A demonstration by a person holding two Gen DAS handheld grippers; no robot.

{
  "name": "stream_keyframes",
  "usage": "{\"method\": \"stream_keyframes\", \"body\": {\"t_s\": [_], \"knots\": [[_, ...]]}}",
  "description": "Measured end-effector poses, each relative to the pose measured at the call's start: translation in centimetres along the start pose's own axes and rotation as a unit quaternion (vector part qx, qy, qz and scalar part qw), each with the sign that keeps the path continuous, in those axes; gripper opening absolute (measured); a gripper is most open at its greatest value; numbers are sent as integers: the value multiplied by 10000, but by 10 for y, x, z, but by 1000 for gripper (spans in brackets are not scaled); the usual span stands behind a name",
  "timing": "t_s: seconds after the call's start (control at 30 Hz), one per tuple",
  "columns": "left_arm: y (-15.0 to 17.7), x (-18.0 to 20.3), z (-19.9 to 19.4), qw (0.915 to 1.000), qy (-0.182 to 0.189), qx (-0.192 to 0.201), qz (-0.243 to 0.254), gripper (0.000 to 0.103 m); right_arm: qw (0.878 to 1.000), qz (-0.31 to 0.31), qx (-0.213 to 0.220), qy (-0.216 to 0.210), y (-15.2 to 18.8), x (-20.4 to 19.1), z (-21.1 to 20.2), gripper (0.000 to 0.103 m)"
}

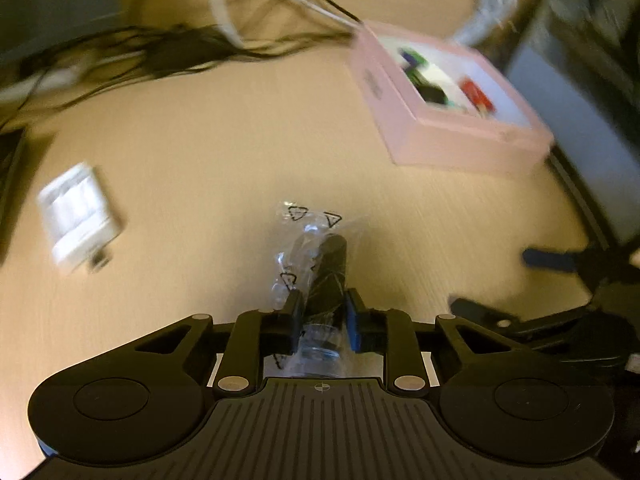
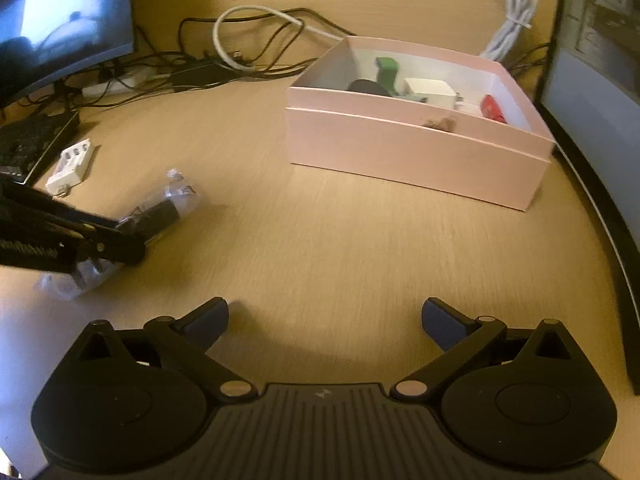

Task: Organize rigid objects
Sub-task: 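Grasp the white battery charger with the right gripper while the left gripper holds the bag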

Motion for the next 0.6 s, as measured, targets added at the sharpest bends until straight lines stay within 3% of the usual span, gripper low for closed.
{"method": "stream_keyframes", "body": {"t_s": [0.17, 0.33, 0.5, 0.6], "knots": [[31, -44, -57, 9941, -523, 420, -849, 25, 9976, -321, 65, -603, -18, -20, 3, 95], [65, -96, -106, 9736, -1377, 570, -1727, 25, 9850, -1192, 445, -1169, -48, -80, 1, 95], [88, -129, -139, 9561, -1676, 716, -2293, 25, 9663, -1912, 693, -1578, -81, -157, 20, 95], [95, -143, -152, 9512, -1776, 746, -2410, 25, 9661, -1954, 659, -1550, -103, -193, 45, 95]]}}
Point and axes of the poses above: each gripper's, at about its wrist camera, not at the fingertips, and z roughly the way its jaws point, x to its right, y to its underside, the point moved 2 cm from there along z, roughly the way its jaws point, and after that the axes turned 3 degrees about -z, right-handed, at the moved point
